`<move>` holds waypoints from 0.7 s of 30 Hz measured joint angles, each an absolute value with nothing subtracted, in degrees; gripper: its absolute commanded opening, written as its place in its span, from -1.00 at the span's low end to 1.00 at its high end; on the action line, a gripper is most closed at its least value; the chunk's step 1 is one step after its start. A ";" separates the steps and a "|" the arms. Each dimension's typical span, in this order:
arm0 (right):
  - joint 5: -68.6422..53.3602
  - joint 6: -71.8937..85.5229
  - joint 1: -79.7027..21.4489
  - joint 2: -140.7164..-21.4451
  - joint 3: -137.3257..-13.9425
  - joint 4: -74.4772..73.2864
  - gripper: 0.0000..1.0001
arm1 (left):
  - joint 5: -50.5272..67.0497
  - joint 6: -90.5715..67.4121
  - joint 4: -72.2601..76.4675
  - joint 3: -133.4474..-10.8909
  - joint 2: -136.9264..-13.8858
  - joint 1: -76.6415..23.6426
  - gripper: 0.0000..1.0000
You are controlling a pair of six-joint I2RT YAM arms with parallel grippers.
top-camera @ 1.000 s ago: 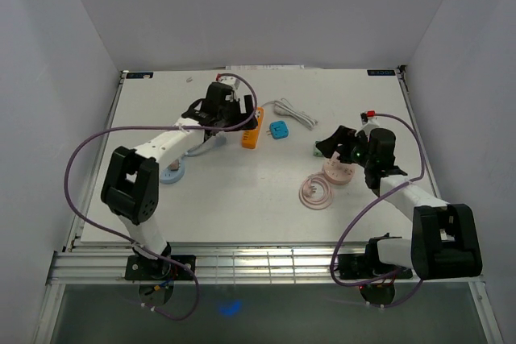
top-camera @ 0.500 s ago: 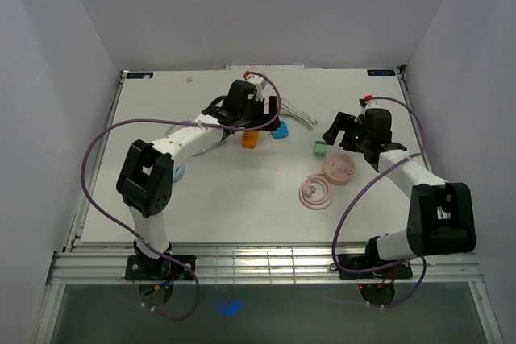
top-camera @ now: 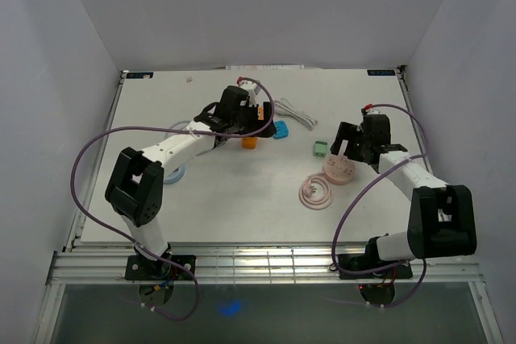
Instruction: Insert the plug
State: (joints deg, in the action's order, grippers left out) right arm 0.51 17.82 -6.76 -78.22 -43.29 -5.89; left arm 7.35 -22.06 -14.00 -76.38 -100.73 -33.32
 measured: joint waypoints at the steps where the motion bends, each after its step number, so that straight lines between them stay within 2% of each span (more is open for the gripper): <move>1: -0.30 17.91 -6.72 -79.05 -43.29 -6.11 0.91 | 7.31 -22.35 -13.91 -75.70 -100.22 -33.32 0.94; 10: -7.90 23.14 -9.17 -81.45 -38.20 -3.27 0.90 | 5.48 -26.04 -14.52 -72.42 -94.61 -29.52 0.96; 17: -11.16 29.28 -25.36 -80.53 -38.02 0.19 0.91 | 4.78 -28.18 -17.69 -76.40 -97.47 -19.29 0.96; 21: -11.90 29.87 -27.57 -80.53 -39.33 1.45 0.94 | 3.36 -28.27 -19.14 -81.25 -102.13 -16.51 0.96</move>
State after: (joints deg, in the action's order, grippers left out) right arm -11.90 29.87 -27.57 -80.53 -39.33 1.45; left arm 3.36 -28.27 -19.14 -81.25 -102.13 -16.51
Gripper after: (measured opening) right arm 0.964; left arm 0.979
